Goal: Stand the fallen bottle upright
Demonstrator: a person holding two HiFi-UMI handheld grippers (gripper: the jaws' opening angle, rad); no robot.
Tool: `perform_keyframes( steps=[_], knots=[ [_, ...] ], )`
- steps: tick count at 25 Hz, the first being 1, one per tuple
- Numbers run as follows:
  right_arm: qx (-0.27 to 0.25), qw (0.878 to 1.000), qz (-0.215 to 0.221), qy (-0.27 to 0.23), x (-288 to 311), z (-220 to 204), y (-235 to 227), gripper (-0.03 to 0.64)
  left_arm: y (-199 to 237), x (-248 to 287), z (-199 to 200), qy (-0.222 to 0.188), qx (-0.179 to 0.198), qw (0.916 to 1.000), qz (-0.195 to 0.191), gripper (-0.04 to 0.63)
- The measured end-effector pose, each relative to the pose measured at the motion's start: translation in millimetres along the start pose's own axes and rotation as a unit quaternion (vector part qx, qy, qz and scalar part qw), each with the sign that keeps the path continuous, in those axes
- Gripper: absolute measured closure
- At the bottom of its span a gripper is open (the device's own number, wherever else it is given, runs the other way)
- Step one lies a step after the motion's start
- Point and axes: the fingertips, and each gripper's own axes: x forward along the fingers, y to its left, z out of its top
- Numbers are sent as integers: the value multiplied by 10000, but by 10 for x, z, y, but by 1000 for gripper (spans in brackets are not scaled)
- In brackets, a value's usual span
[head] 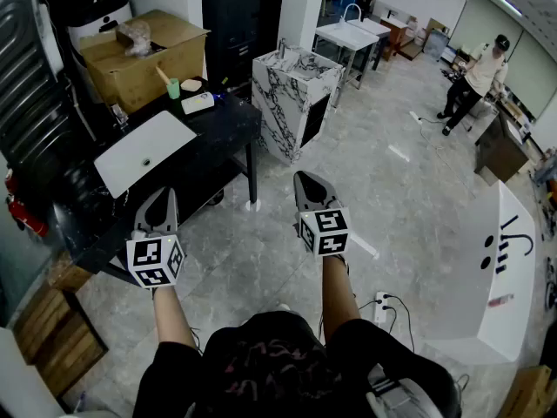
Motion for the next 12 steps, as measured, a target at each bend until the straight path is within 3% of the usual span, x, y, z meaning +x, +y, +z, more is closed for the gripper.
perform_keyframes(
  steps=[12],
  knots=[
    [-172,9998,57,85,38,-44,102,601,3,11,-58,35,-127,9999,-71,578]
  ],
)
